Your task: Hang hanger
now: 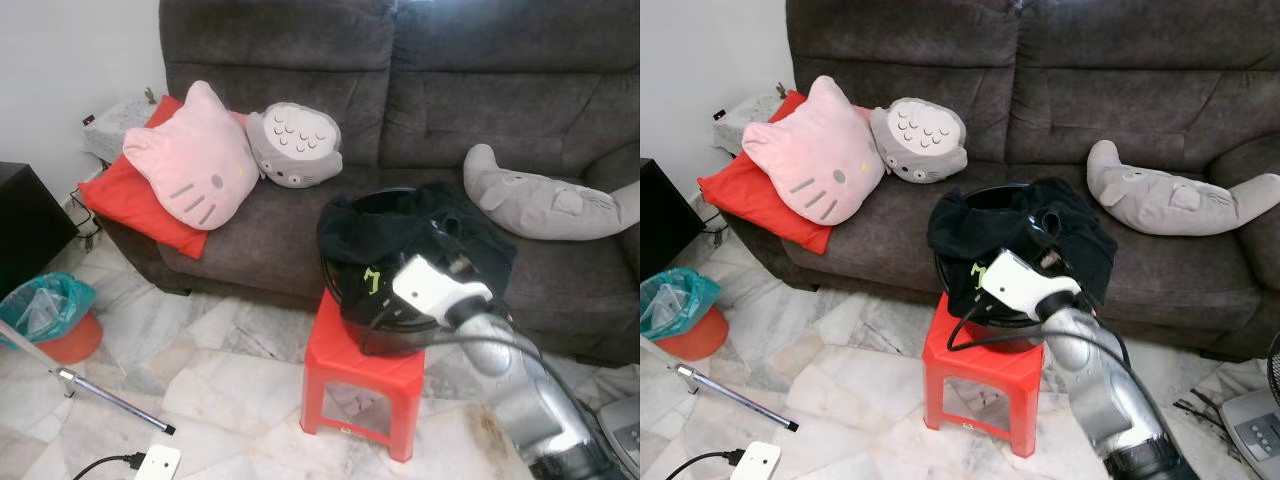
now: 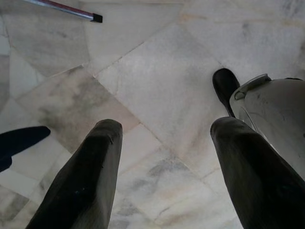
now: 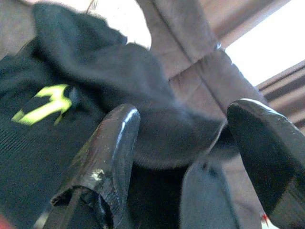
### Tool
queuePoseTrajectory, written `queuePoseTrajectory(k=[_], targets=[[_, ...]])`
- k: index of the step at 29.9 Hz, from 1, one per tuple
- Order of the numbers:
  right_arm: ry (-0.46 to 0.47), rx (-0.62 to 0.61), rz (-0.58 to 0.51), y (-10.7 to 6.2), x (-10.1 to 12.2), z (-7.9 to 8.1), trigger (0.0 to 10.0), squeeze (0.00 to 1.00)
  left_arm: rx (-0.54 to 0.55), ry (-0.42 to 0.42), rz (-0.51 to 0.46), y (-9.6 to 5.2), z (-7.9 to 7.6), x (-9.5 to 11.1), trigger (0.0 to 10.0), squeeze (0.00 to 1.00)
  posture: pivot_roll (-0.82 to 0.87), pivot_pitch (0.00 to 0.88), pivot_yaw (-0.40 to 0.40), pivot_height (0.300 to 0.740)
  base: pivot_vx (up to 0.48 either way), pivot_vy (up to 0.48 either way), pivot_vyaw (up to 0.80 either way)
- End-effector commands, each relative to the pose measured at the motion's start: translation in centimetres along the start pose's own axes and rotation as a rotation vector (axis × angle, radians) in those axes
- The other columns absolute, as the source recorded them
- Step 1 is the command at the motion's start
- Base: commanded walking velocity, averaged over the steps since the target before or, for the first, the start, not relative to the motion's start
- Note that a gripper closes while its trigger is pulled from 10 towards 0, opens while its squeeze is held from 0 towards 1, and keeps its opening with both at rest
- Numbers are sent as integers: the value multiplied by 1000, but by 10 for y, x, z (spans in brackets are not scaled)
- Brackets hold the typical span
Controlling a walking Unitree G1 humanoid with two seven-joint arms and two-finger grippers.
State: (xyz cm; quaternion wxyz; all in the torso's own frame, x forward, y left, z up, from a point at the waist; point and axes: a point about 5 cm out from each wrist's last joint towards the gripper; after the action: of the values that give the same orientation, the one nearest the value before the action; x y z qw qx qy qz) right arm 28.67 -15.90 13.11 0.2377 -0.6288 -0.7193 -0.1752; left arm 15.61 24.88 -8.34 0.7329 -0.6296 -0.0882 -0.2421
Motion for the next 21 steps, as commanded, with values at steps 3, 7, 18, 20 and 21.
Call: queuePoseTrajectory(k=[3,7,18,20,21], targets=[[28,16,49,-12,10,14,10000,0,17,15,12,-1,6,-3,10000,0,-200,0,83,740,0,0,0],[22,-5,128,-18,3,23,10000,0,18,14,13,-1,5,-4,10000,0,-207,0,83,740,0,0,0],[-3,-85,354,-26,-36,28,10000,0,18,19,13,-1,4,-4,10000,0,-197,0,75,740,0,0,0],[-12,-91,360,-26,-38,27,10000,0,18,19,13,-1,5,-4,10000,0,-197,0,75,740,0,0,0],[-26,-93,367,-25,-41,27,10000,0,18,18,12,-1,5,-4,10000,0,-194,0,76,740,0,0,0]])
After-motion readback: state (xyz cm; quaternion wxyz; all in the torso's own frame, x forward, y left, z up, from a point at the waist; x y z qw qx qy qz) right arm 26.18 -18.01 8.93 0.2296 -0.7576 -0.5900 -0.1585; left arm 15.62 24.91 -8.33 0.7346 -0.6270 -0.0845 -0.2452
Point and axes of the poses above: a point about 5 cm out from each wrist's last joint towards the gripper, its own y axis pointing out of the wrist towards the gripper, its own x axis along the axis of the wrist's last joint, z = x × y, and after that the axes turned 1 degree about y, right-handed
